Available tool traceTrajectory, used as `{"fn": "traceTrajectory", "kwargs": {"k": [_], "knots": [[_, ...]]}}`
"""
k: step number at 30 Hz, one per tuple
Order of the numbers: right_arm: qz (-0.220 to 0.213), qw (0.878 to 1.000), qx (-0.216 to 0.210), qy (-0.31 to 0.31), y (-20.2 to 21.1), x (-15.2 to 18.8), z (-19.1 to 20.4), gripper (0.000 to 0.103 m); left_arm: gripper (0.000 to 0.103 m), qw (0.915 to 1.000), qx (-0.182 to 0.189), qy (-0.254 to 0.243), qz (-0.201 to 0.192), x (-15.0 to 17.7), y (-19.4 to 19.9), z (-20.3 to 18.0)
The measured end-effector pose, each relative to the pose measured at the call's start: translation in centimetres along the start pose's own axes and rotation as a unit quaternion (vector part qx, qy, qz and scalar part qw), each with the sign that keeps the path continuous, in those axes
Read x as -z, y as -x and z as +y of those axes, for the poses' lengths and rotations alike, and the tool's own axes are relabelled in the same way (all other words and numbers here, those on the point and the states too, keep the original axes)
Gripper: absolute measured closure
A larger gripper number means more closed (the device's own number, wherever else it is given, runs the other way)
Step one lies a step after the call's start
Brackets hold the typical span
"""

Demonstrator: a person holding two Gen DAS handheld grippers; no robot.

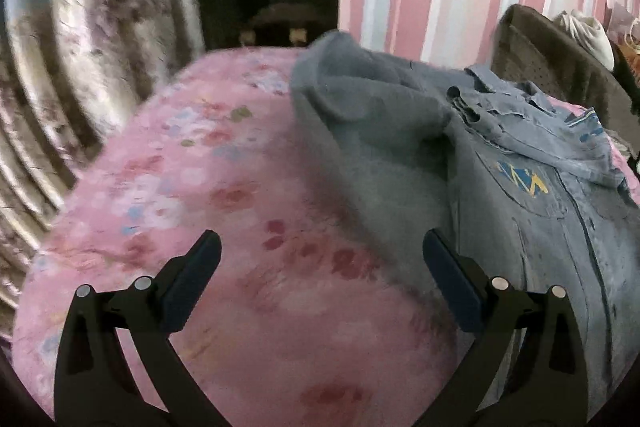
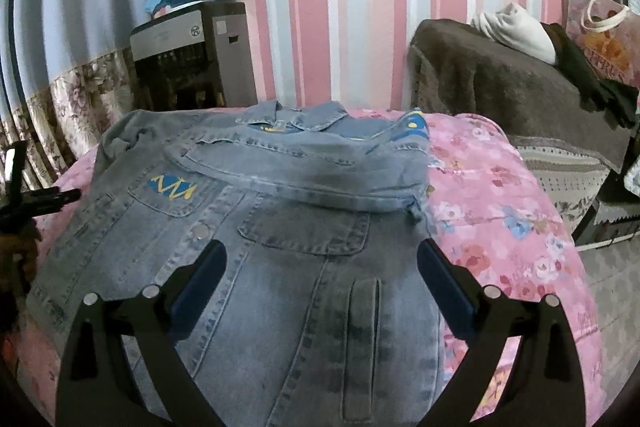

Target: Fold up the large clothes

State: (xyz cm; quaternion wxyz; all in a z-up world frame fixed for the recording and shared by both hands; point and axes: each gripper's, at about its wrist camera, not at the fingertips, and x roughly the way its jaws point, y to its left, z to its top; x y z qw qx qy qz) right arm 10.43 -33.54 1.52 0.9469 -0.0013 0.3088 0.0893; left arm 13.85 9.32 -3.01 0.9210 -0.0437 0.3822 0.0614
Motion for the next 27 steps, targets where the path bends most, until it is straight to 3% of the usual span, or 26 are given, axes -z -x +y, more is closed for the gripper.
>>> {"fn": "traceTrajectory", "kwargs": {"k": [2,4,5,7,8,9,16,20,23,25,26,27], "knots": [[0.0,1.0,0.0,0.001,-0.3,-0.3,0.0,0.007,0.005,0.9997,0.015,-0.004,0.019,-0.5,-1.8,-0.7],[0.003,1.0,0.003,0.004,-0.7,-0.5,0.2,0.006,0.023,0.999,0.026,-0.007,0.036,-0.6,-3.2,-1.4],[0.004,1.0,0.004,0.005,-0.9,-0.5,0.2,0.006,0.045,0.9981,0.042,-0.001,0.045,-0.8,-3.7,-1.6],[0.009,1.0,0.003,0.004,-1.3,-0.7,0.1,0.006,0.062,0.9972,0.061,0.01,0.043,-1.1,-4.2,-2.1],[0.009,1.0,0.004,0.004,-1.5,-0.7,0.1,0.006,0.087,0.9969,0.066,0.008,0.042,-1.2,-4.3,-2.4],[0.011,1.0,0.005,0.003,-1.7,-0.8,0.1,0.006,0.1,0.9965,0.071,0.005,0.044,-1.2,-4.4,-2.8],[0.026,1.0,0.005,0.005,-2.9,-0.9,-0.1,0.006,0.103,0.9992,0.022,-0.034,0.001,-2.7,-2.0,-1.9],[0.038,0.999,0.003,-0.004,-3.8,-0.6,-0.4,0.006,0.103,0.9957,-0.067,-0.061,-0.019,-5.1,-1.0,1.6],[0.04,0.999,0.002,-0.006,-3.8,-0.5,-0.6,0.006,0.102,0.9866,-0.143,-0.078,-0.009,-7.7,-1.2,5.8],[0.037,0.999,0.003,-0.004,-3.6,-0.7,-0.5,0.006,0.096,0.9858,-0.152,-0.071,0.012,-8.9,-1.6,8.3],[0.036,0.999,0.004,-0.003,-3.5,-0.7,-0.5,0.006,0.086,0.9868,-0.148,-0.063,0.013,-9.2,-1.4,9.3],[0.034,0.999,0.005,-0.002,-3.4,-0.8,-0.4,0.006,0.069,0.9871,-0.15,-0.053,0.014,-9.4,-1.2,10.3]]}}
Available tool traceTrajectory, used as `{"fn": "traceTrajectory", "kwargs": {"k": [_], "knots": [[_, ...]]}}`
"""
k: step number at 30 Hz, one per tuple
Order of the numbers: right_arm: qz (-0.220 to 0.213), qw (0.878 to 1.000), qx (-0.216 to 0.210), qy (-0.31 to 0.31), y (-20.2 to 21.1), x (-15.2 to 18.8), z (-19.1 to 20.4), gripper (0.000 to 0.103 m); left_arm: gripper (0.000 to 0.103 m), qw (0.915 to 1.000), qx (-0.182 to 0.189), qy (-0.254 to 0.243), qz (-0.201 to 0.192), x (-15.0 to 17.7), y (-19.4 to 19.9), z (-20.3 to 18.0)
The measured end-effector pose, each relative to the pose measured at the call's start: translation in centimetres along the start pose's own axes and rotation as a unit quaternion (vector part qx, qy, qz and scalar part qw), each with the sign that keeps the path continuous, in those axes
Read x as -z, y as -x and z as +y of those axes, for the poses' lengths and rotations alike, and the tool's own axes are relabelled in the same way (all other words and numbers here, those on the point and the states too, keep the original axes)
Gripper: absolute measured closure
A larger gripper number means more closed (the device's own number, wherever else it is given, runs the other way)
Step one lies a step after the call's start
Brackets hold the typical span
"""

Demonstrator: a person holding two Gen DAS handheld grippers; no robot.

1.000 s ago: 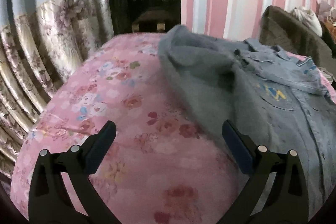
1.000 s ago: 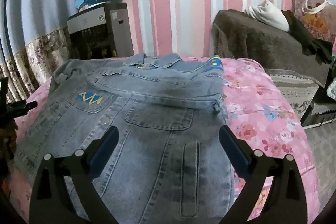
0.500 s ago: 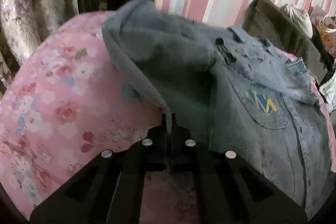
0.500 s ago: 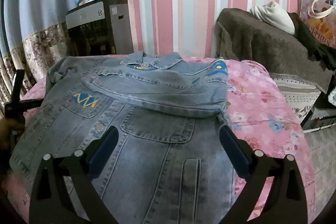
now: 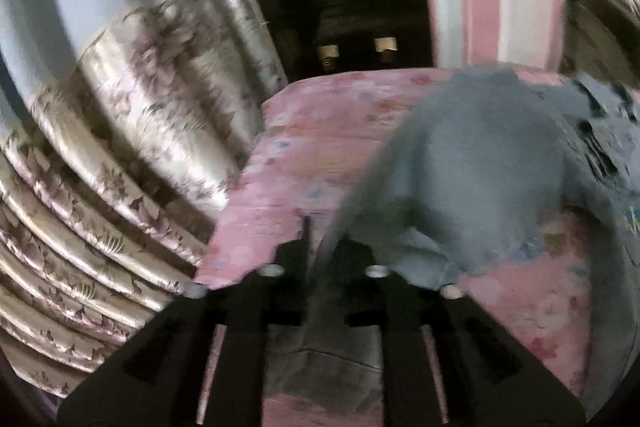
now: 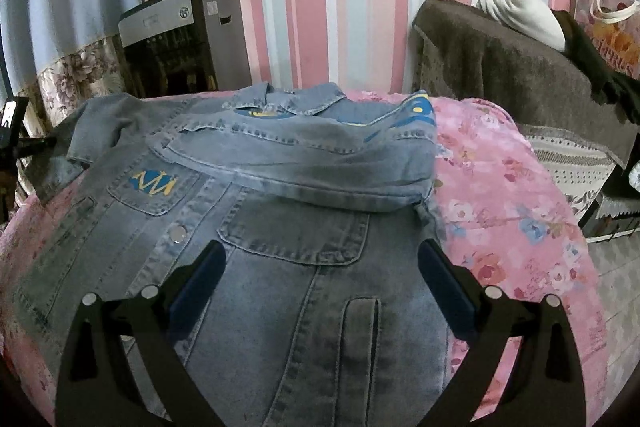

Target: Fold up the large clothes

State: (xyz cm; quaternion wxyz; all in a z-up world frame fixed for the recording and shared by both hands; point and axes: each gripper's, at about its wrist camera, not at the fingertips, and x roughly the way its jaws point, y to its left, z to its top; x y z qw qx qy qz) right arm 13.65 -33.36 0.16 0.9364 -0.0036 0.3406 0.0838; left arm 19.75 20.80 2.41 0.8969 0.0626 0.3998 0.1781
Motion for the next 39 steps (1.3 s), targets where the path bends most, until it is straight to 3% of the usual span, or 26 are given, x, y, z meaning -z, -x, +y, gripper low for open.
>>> {"fn": "traceTrajectory", "kwargs": {"k": [1,2,3,12,16,20,22,25,28,31,34,39], "knots": [[-0.002,1.0,0.001,-0.001,0.2,-0.1,0.0,0.006,0.055,1.0,0.0,0.0,0.001,0.1,0.0,0.5],[-0.004,1.0,0.002,-0.001,0.2,-0.1,-0.1,0.006,0.031,1.0,-0.002,0.0,-0.002,0.5,0.2,1.0],[-0.007,1.0,0.002,-0.002,0.4,-0.1,-0.1,0.006,0.019,1.0,-0.003,0.004,-0.006,1.0,0.4,1.1],[-0.015,1.0,0.004,-0.005,1.4,0.4,-0.2,0.006,0.013,0.9962,0.038,0.078,0.011,7.4,1.8,2.1],[-0.031,0.999,0.008,-0.009,2.4,0.4,0.0,0.006,0.013,0.9914,0.065,0.111,0.022,9.0,1.5,1.5],[-0.066,0.997,0.041,-0.011,3.5,-0.5,0.2,0.006,0.013,0.9911,0.061,0.112,0.036,9.1,0.2,0.2],[-0.079,0.995,0.052,-0.026,3.8,-1.1,-0.2,0.005,0.016,0.9909,0.06,0.113,0.042,8.9,-0.6,-0.4],[-0.082,0.995,0.05,-0.041,3.7,-1.9,-0.9,0.003,0.041,0.9906,0.058,0.113,0.053,8.7,-1.7,-1.1],[-0.079,0.995,0.047,-0.041,3.3,-2.3,-1.2,0.003,0.078,0.9887,0.074,0.127,0.031,8.2,-1.0,-0.7],[-0.078,0.995,0.046,-0.038,3.1,-2.4,-1.7,0.002,0.084,0.9877,0.085,0.131,0.0,6.6,1.3,0.0],[-0.078,0.995,0.045,-0.044,2.9,-2.5,-2.4,0.002,0.084,0.9899,0.09,0.102,-0.039,4.0,4.7,-0.8],[-0.08,0.994,0.044,-0.059,2.7,-2.7,-4.0,0.002,0.085,0.9833,0.152,0.013,-0.099,-1.4,11.4,-7.4]]}}
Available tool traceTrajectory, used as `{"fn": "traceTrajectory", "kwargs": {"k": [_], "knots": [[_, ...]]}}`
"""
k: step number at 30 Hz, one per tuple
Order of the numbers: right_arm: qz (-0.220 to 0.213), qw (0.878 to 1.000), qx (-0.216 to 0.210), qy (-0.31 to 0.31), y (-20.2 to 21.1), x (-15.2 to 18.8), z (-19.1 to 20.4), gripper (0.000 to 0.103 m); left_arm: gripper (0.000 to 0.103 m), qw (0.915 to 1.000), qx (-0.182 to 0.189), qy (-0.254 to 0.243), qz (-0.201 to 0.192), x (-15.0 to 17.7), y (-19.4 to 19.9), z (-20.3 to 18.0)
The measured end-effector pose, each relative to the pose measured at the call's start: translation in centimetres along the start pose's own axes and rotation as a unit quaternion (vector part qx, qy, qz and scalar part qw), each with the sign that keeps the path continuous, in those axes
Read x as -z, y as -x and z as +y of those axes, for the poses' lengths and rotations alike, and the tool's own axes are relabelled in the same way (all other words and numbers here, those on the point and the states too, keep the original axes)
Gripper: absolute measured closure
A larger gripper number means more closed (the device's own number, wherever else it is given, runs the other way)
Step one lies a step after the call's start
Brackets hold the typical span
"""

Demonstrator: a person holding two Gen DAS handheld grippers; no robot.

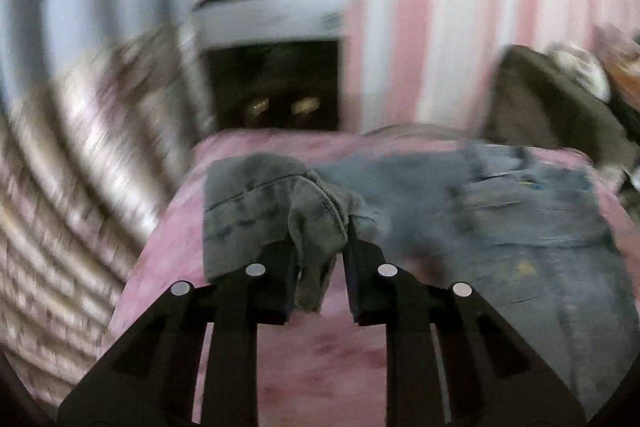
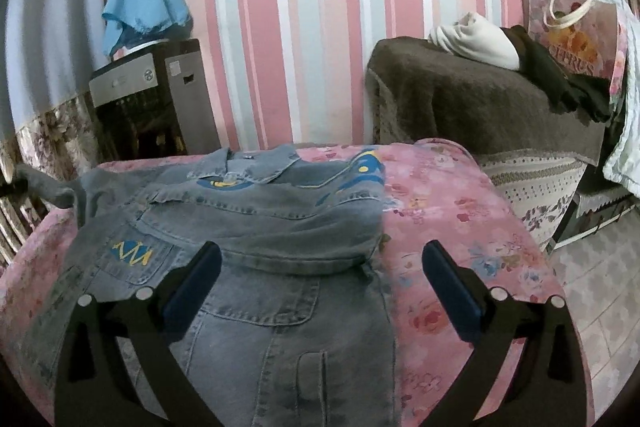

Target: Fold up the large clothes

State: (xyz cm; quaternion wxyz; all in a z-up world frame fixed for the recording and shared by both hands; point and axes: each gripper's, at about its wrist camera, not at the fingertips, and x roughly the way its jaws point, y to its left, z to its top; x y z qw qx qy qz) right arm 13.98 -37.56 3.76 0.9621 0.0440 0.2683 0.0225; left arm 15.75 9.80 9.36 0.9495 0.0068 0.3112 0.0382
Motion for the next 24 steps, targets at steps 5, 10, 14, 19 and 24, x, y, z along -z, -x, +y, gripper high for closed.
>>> {"fn": "traceTrajectory", "kwargs": {"k": [5,10,14,19,24], "knots": [[0.01,1.0,0.005,-0.012,-0.4,0.0,-1.7,0.002,0.084,0.9936,0.074,-0.082,-0.024,-2.6,0.5,-10.8],[0.016,0.999,0.016,-0.025,-0.3,0.5,-3.6,0.002,0.084,0.9852,0.129,-0.112,-0.011,-1.7,-1.3,-18.6],[0.02,0.999,0.022,-0.029,-0.5,0.8,-4.4,0.002,0.084,0.9812,0.155,-0.114,0.013,-0.2,-3.0,-21.5],[0.018,0.999,0.019,-0.034,-0.5,0.4,-4.4,0.003,0.084,0.9747,0.179,-0.13,0.035,0.0,-5.6,-25.8],[0.02,0.999,0.017,-0.022,-0.3,-0.4,-3.5,0.003,0.048,0.9638,0.212,-0.153,0.051,0.0,-6.5,-30.9]]}}
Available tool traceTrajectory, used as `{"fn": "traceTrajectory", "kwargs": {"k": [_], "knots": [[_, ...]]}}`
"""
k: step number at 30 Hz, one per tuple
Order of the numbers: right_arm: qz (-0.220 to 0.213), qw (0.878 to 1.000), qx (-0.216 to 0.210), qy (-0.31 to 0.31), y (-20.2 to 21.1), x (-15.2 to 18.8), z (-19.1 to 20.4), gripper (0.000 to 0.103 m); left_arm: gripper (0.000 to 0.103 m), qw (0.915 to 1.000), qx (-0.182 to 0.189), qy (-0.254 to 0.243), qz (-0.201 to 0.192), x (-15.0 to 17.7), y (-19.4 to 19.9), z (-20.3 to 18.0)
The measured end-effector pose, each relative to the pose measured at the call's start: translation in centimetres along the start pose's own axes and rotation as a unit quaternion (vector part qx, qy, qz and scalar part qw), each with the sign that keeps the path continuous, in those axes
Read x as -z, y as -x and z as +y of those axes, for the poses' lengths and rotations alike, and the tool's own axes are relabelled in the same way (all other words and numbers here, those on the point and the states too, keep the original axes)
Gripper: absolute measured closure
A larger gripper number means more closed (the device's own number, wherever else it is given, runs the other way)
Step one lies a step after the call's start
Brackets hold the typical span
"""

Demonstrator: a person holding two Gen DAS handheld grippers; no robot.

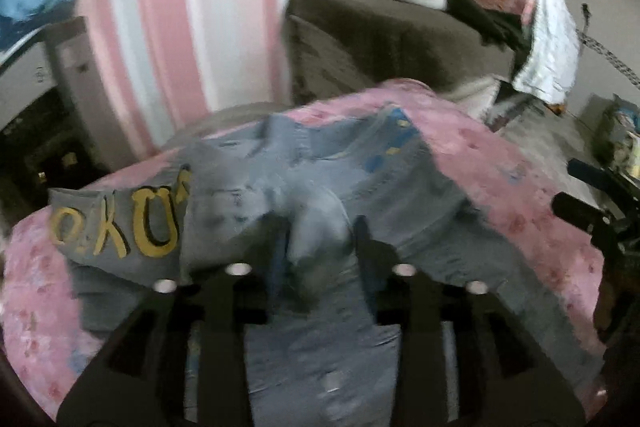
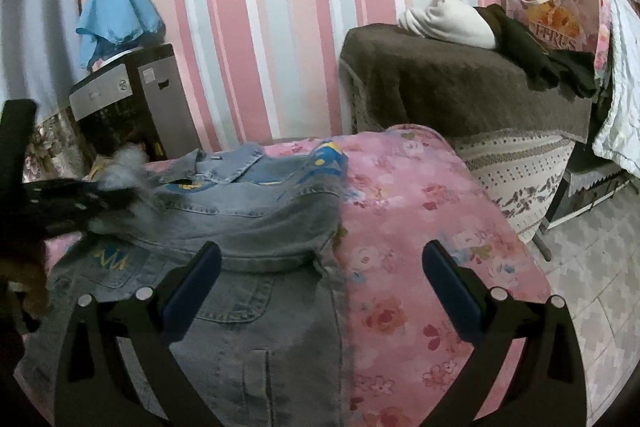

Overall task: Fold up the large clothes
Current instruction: 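Grasp the jacket hem with the left gripper and fold it toward the collar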

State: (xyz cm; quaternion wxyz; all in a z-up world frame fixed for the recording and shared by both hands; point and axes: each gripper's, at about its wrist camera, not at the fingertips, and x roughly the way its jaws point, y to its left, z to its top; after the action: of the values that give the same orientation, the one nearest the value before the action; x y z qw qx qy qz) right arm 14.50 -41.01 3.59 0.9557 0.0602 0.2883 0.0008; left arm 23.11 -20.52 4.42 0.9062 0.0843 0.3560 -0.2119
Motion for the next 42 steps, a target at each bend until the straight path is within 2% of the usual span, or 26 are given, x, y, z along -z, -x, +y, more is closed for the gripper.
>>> {"fn": "traceTrajectory", "kwargs": {"k": [1,2,3,4,8,14,18,21,25,26,35,38,42], "knots": [[0.002,1.0,-0.001,0.005,0.1,-0.1,0.2,0.003,0.038,1.0,0.001,-0.001,-0.004,0.0,0.0,-0.5],[0.001,1.0,-0.001,0.007,0.2,-0.1,0.3,0.003,0.018,0.9998,-0.001,-0.005,-0.017,0.4,0.5,-0.9],[0.002,1.0,0.0,0.012,0.4,-0.1,0.5,0.003,0.007,0.9997,-0.007,-0.008,-0.024,0.6,0.8,-1.1],[0.003,1.0,-0.001,0.017,0.5,-0.1,0.8,0.002,0.005,0.9994,-0.012,-0.014,-0.029,0.9,1.1,-1.3],[0.003,1.0,-0.009,0.03,1.0,-0.3,1.8,0.002,0.003,0.9985,-0.03,-0.015,-0.044,2.7,3.8,1.1],[0.0,0.999,-0.017,0.035,1.0,-0.2,2.9,0.002,0.003,0.9948,-0.058,0.065,-0.053,6.5,7.8,9.2],[0.015,0.999,-0.022,0.035,0.1,0.0,3.4,0.002,0.003,0.9921,-0.087,0.077,-0.048,8.6,8.8,12.0],[0.02,0.998,-0.027,0.05,0.0,-0.4,4.6,0.002,0.003,0.9899,-0.095,0.096,-0.044,9.4,9.1,13.7],[0.009,0.996,-0.034,0.082,0.9,-1.8,6.5,0.002,0.003,0.9864,-0.114,0.109,-0.045,9.4,8.8,15.5],[0.006,0.996,-0.03,0.088,1.1,-2.2,6.8,0.002,0.003,0.9848,-0.129,0.108,-0.044,9.3,8.7,16.1],[-0.012,0.993,-0.018,0.116,3.0,-8.0,7.0,0.002,0.003,0.9776,-0.173,0.111,-0.043,7.9,9.4,20.5],[0.002,0.994,-0.042,0.103,1.0,-8.5,7.5,0.002,0.003,0.975,-0.181,0.12,-0.047,7.0,9.4,21.7],[0.056,0.991,-0.083,0.089,-5.5,-6.4,9.9,0.002,0.003,0.9745,-0.172,0.139,-0.039,6.1,7.7,22.7]]}}
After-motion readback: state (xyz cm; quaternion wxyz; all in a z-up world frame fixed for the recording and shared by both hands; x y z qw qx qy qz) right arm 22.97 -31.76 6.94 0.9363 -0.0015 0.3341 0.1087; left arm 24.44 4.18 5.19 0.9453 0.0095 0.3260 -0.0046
